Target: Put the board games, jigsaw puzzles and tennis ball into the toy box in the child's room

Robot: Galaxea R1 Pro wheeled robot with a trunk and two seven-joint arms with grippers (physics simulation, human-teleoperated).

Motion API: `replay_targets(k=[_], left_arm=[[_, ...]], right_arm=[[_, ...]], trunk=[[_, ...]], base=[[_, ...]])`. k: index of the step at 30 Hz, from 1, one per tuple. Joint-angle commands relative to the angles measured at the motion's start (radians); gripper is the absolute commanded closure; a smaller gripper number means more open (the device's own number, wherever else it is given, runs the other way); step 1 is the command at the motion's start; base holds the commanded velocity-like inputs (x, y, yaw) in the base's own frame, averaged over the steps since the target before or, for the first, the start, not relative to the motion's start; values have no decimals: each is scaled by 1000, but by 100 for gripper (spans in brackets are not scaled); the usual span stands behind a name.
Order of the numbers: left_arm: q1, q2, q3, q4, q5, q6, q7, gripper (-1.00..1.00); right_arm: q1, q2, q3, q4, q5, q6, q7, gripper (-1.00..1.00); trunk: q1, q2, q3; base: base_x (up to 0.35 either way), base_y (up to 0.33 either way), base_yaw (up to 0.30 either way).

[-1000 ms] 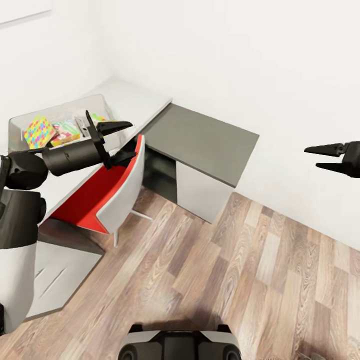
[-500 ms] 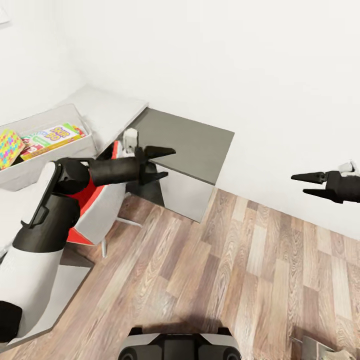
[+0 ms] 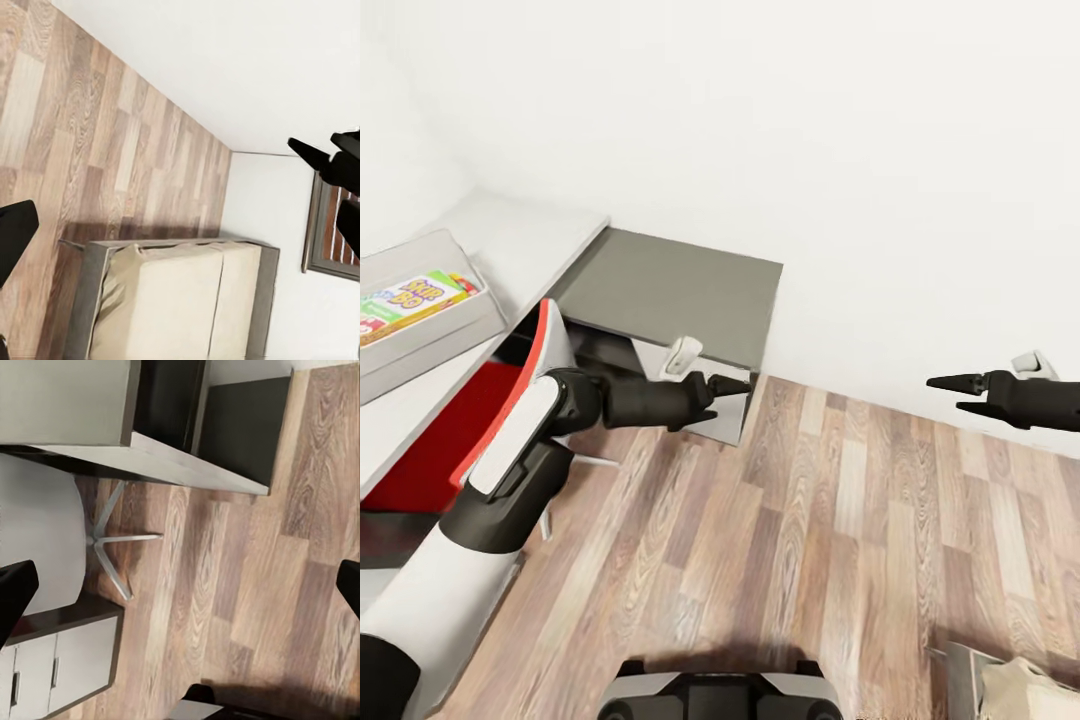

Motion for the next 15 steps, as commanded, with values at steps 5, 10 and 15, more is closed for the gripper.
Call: replay_targets(k=[5, 10, 15], left_arm=[[47, 4, 13, -1, -4, -5, 8, -100], [94, 14, 32, -1, -16, -5, 9, -100], [146, 44, 99, -1, -23, 1, 10, -100]], right_arm=[[16, 50, 3, 0, 17, 1, -10, -100], [25, 75, 4, 0, 46, 1, -11, -100], [30, 88, 6, 0, 96, 1, -11, -100]], trunk=[[1, -2, 4], [1, -2, 9], [1, -2, 14]], base=[[0, 0, -245], [-36, 0, -246], [-204, 0, -246]])
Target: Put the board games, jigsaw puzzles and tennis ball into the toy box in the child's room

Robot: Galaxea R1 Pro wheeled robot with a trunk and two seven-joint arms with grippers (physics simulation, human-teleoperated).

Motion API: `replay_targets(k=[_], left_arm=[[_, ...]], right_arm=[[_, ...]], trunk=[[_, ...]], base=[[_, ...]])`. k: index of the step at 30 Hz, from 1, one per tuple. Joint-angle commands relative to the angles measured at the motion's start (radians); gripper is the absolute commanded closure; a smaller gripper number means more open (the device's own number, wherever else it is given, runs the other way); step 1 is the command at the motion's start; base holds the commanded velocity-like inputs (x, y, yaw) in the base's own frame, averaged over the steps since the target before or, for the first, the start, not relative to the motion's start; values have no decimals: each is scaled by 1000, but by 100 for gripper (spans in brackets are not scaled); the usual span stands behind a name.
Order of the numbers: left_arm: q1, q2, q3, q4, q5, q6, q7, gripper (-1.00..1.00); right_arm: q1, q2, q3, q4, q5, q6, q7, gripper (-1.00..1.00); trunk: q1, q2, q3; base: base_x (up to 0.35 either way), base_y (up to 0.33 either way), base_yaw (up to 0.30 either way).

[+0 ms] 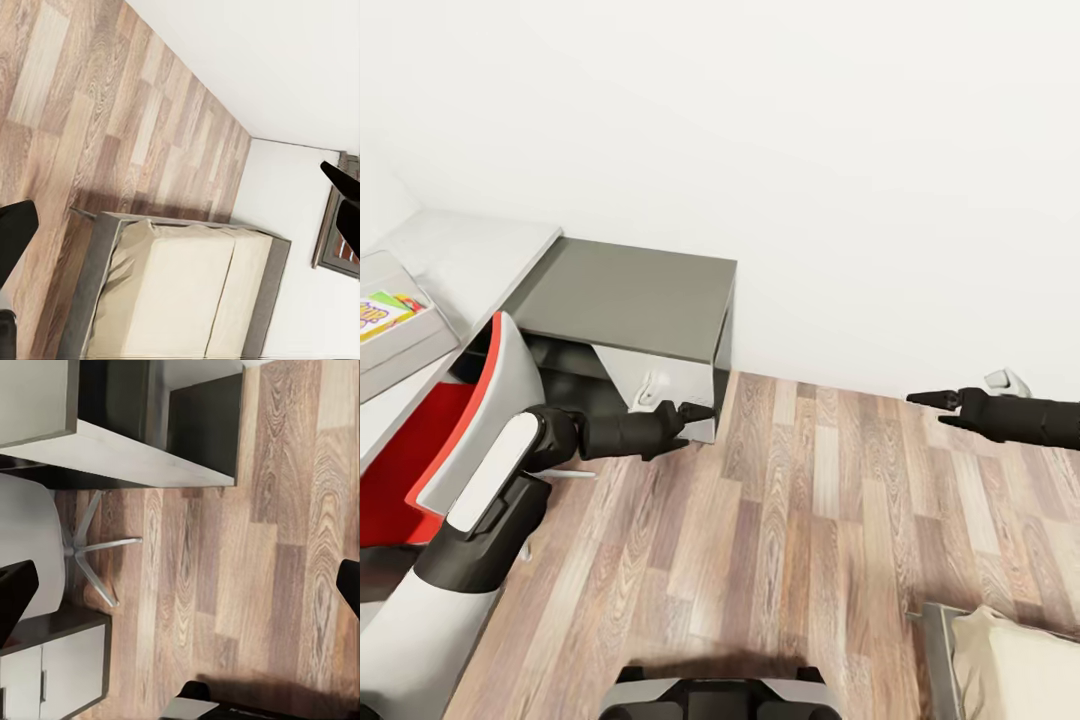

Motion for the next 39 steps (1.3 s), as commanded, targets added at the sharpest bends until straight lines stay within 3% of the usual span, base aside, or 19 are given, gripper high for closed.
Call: replay_targets(k=[1, 4, 8, 16, 20, 22, 28, 33, 34, 35, 36, 37, 39], left_arm=[[9, 7, 13, -1, 9, -1, 10, -100], [32, 19, 43, -1, 6, 0, 12, -100], [44, 24, 55, -1, -1, 1, 13, -100], [54, 18, 59, 1, -114, 1, 12, -100], [56, 14, 55, 2, -150, 1, 11, -100], [57, 11, 53, 3, -166, -1, 11, -100], [120, 9, 51, 5, -189, -8, 10, -100], [234, 9, 53, 2, -223, -14, 10, -100], [283, 8, 56, 2, -262, -19, 9, -100], [283, 8, 56, 2, -262, -19, 9, -100], [306, 7, 56, 4, -286, -25, 8, -100], [368, -1, 53, 10, -367, -62, -4, -100], [412, -5, 52, 12, -415, -97, -17, -100]], right_arm=[[-1, 1, 2, 0, -3, 1, -11, -100], [1, 6, 3, 0, 12, 1, -11, -100], [8, 11, 2, 0, 21, 1, -11, -100], [31, 23, 12, 0, 32, 1, -12, -100], [35, 44, 50, 0, 39, 1, -15, -100], [37, 58, 88, 0, 59, 1, -17, -100], [91, 99, 185, 0, 164, 1, -19, -100], [156, 154, 218, 0, 283, 1, -20, -100], [176, 167, 224, 0, 345, 1, -17, -100], [176, 167, 224, 0, 345, 1, -17, -100], [189, 173, 227, 0, 373, 1, -15, -100], [229, 189, 232, 0, 437, 1, -12, -100], [256, 207, 233, 0, 465, 1, -10, -100]], trunk=[[0, -2, 0], [0, -2, 3], [0, -2, 7], [0, -2, 13], [0, -2, 15], [0, -2, 15], [0, -2, 17], [0, -2, 23], [0, -2, 24], [0, -2, 26], [0, -2, 27], [0, -2, 29], [0, -2, 32]], base=[[-254, 0, -246], [-214, 0, -245], [-121, 0, -246], [-39, 0, -196], [-12, 0, -72], [-7, 0, -43], [-3, 0, -19], [-1, 0, -5], [0, 0, -2], [0, 0, -2], [0, 0, -2], [0, 0, 0], [0, 0, 0]])
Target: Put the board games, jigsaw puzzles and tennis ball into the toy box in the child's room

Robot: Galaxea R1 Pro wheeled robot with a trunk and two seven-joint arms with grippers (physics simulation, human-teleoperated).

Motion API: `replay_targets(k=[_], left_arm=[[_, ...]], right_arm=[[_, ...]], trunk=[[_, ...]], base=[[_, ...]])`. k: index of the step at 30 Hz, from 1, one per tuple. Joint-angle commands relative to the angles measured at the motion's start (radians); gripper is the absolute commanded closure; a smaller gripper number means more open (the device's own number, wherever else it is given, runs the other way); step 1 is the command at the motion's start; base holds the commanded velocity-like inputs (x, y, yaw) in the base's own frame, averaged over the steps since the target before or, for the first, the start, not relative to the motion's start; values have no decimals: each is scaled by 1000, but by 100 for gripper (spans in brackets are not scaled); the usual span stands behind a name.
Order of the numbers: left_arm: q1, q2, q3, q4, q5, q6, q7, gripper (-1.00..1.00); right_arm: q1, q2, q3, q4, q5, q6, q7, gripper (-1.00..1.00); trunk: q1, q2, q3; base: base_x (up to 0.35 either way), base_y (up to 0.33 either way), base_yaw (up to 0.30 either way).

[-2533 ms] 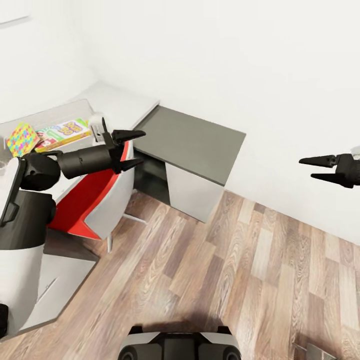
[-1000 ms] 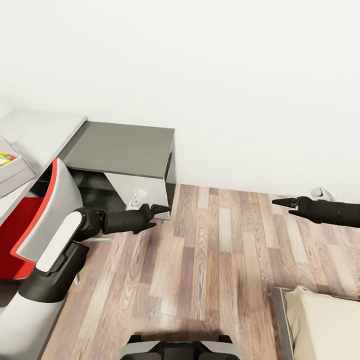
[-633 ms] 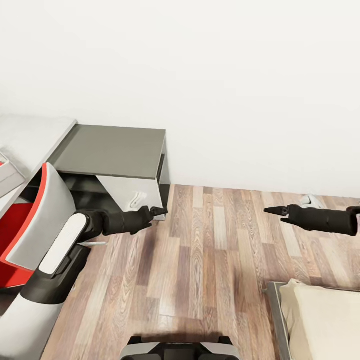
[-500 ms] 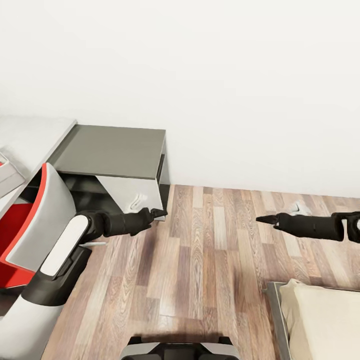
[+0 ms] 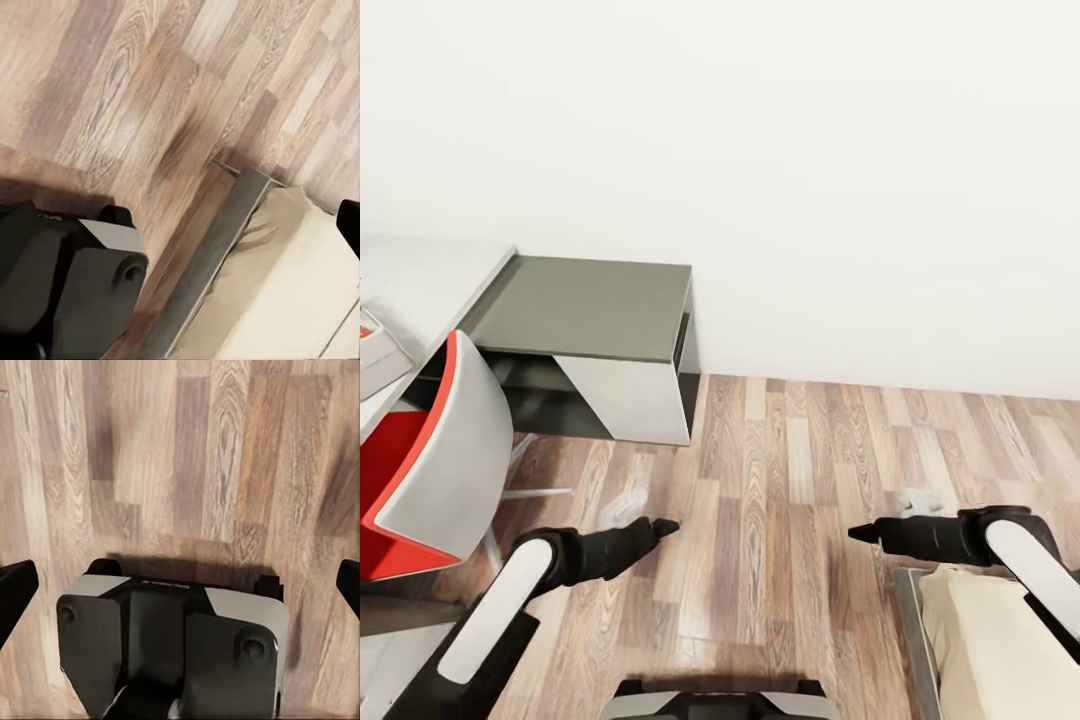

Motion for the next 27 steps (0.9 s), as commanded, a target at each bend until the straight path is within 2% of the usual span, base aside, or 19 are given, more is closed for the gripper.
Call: replay_targets(k=[1, 5, 6, 11, 15, 20, 25, 27], left_arm=[[21, -1, -1, 0, -11, -18, 2, -100], [90, -4, -2, 5, -74, -64, -26, -100], [117, -5, -2, 10, -101, -77, -33, -100], [176, -6, 0, 40, -150, -93, -43, -100], [200, -6, 5, 81, -164, -98, -46, -100], [219, -6, 5, 147, -176, -116, -49, -100], [224, -3, 9, 194, -179, -139, -51, -100], [225, -1, 10, 209, -180, -147, -52, -100]], right_arm=[[13, 9, 2, -1, 3, 1, -10, -100], [63, 35, 3, 3, 61, 1, -9, -100], [83, 42, 3, 4, 96, -6, -9, -100], [134, 51, 4, 8, 158, -34, -8, -100], [156, 53, 5, 10, 173, -63, -8, -100], [193, 56, 14, 62, 190, -91, -8, -100], [205, 58, 52, 108, 214, -128, -7, -100], [207, 59, 82, 120, 223, -164, -7, -100]], trunk=[[1, -2, 0], [1, -2, 6], [1, -2, 8], [1, -2, 16], [1, -2, 22], [1, -2, 30], [1, -2, 38], [1, -2, 42]], base=[[0, 0, 0], [0, 0, 0], [0, 0, 0], [0, 0, 0], [0, 0, 0], [0, 0, 0], [0, 0, 0], [0, 0, 0]])
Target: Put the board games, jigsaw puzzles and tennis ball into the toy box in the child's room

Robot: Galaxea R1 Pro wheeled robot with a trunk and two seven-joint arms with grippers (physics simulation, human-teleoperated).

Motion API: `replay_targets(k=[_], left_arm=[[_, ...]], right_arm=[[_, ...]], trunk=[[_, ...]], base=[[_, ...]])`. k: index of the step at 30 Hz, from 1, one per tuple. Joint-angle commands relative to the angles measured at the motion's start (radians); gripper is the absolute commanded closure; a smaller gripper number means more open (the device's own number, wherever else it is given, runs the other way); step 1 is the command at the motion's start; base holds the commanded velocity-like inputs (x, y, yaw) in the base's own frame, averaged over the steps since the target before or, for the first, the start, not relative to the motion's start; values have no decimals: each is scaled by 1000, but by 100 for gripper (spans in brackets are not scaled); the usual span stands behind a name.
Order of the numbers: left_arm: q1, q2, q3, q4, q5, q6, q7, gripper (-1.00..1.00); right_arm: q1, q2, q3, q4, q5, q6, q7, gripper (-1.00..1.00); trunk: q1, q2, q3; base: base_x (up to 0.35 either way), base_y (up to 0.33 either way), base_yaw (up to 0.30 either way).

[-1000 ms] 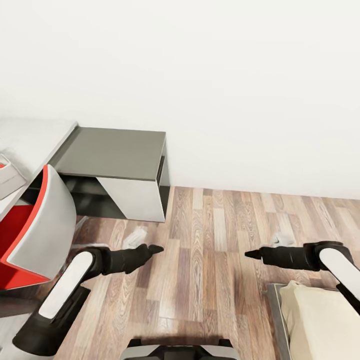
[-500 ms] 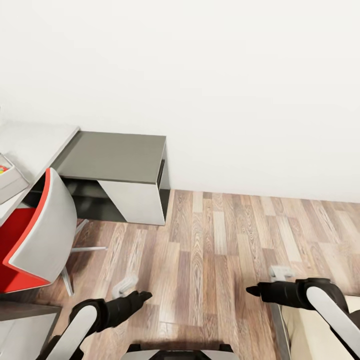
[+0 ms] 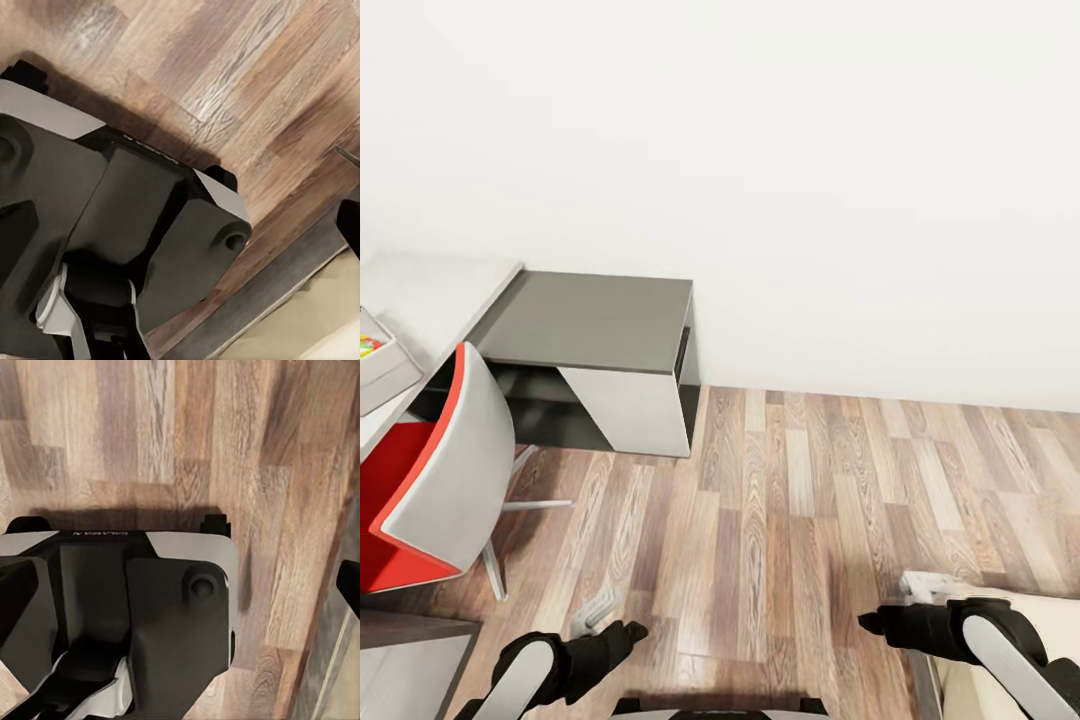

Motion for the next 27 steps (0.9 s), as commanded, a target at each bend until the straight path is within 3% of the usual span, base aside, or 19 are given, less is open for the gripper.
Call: replay_targets(k=[1, 6, 10, 15, 16, 18, 20, 27], left_arm=[[0, 2, -2, 4, 10, -5, 10, -100], [-1, 4, -1, 11, 11, -8, 10, -100], [-1, 5, -1, 13, 11, -9, 10, -100], [-4, 6, -1, 27, 9, -10, 11, -100], [-6, 6, -1, 44, 9, -10, 11, -100], [-8, 6, -1, 56, 9, -10, 11, -100], [-19, 6, -2, 103, -2, -10, 11, -100], [-50, -1, -3, 206, -49, -10, -3, -100]], right_arm=[[0, 0, 29, 4, -5, -19, -10, -100], [0, 4, 85, 13, 5, -43, -11, -100], [0, 13, 101, 17, 12, -49, -11, -100], [-3, 48, 111, 74, 17, -53, -11, -100], [-5, 69, 112, 109, 19, -54, -10, -100], [-6, 79, 112, 126, 19, -54, -10, -100], [-9, 111, 112, 172, 21, -55, -10, -100], [-11, 143, 112, 258, 23, -59, -10, -100]], trunk=[[1, -2, 0], [1, -2, 8], [1, -2, 15], [1, -2, 23], [1, -2, 24], [1, -2, 28], [1, -2, 31], [1, -2, 42]], base=[[-45, 0, 0], [-157, 0, 0], [-255, 0, 0], [-306, 0, 0], [-318, 0, 0], [-320, 0, 0], [-323, 0, 0], [-326, 0, 0]])
